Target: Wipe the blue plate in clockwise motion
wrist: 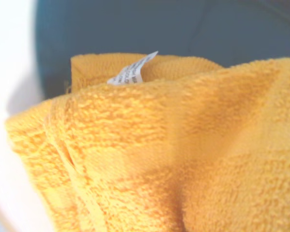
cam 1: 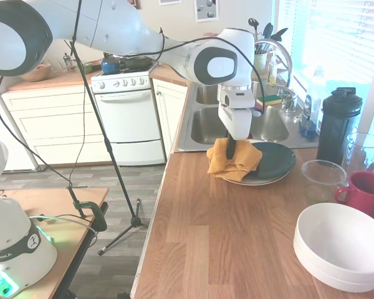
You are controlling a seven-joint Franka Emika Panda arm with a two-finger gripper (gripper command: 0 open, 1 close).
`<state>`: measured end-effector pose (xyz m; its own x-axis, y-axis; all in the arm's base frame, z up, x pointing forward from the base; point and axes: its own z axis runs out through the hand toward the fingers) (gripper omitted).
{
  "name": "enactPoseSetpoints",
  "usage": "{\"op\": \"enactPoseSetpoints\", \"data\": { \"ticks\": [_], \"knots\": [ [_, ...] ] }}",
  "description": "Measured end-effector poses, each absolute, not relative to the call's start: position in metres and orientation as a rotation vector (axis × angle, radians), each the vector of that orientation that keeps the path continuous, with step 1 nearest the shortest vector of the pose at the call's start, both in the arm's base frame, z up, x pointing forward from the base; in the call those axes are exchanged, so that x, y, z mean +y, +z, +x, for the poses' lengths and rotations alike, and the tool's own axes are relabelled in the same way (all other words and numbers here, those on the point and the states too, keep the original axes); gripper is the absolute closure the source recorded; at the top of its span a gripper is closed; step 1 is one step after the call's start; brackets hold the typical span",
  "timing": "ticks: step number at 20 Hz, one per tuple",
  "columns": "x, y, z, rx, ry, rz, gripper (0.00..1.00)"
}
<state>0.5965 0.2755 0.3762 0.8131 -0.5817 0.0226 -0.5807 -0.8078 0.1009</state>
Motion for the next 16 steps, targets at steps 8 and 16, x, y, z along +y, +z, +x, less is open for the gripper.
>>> {"op": "enactPoseSetpoints", "data": {
  "ticks": [8,16],
  "knots": [
    [0.240,0.429,0.566,-0.998,0.037,2.899,1.00],
    [0.153,0.453,0.549,-1.118,0.038,2.899,1.00]
  ]
}}
